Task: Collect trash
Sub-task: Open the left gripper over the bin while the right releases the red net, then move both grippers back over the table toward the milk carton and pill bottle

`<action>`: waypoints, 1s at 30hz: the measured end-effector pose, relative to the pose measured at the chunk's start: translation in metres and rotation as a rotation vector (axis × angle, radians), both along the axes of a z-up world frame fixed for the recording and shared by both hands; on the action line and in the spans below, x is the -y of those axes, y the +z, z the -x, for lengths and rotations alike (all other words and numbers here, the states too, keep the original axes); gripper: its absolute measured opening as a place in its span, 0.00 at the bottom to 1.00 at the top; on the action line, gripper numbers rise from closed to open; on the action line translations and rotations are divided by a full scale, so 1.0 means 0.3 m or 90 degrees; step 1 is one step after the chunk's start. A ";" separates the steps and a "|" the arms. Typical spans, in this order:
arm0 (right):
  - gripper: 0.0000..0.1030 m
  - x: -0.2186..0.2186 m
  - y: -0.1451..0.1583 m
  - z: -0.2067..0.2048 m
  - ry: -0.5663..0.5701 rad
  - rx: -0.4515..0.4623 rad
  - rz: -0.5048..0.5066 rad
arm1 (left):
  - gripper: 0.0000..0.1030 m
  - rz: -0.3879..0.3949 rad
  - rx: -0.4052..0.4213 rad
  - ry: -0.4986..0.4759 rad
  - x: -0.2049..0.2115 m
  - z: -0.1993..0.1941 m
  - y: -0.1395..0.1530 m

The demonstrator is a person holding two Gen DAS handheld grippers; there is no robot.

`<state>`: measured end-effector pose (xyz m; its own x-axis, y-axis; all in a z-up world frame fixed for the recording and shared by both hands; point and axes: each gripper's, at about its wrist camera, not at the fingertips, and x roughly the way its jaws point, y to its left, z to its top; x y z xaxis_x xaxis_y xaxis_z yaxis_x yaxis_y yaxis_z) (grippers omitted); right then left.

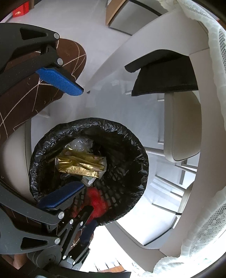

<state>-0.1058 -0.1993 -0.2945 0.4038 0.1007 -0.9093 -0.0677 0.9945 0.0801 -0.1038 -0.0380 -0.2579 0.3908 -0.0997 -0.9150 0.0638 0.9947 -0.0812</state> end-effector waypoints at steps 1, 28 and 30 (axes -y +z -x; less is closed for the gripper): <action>0.57 0.005 0.008 0.003 -0.003 0.006 0.001 | 0.94 -0.001 0.000 0.000 0.001 0.001 0.000; 0.93 0.162 0.377 0.107 -0.053 0.154 0.010 | 0.94 0.004 0.092 -0.005 0.024 0.048 0.304; 0.93 0.168 0.419 0.108 -0.055 0.169 0.013 | 0.94 0.003 0.102 -0.005 0.027 0.043 0.341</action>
<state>-0.1382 -0.2499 -0.1689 0.6342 0.0387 -0.7722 0.0011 0.9987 0.0509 -0.1165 -0.0460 -0.1556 0.5310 -0.1079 -0.8405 0.0836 0.9937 -0.0747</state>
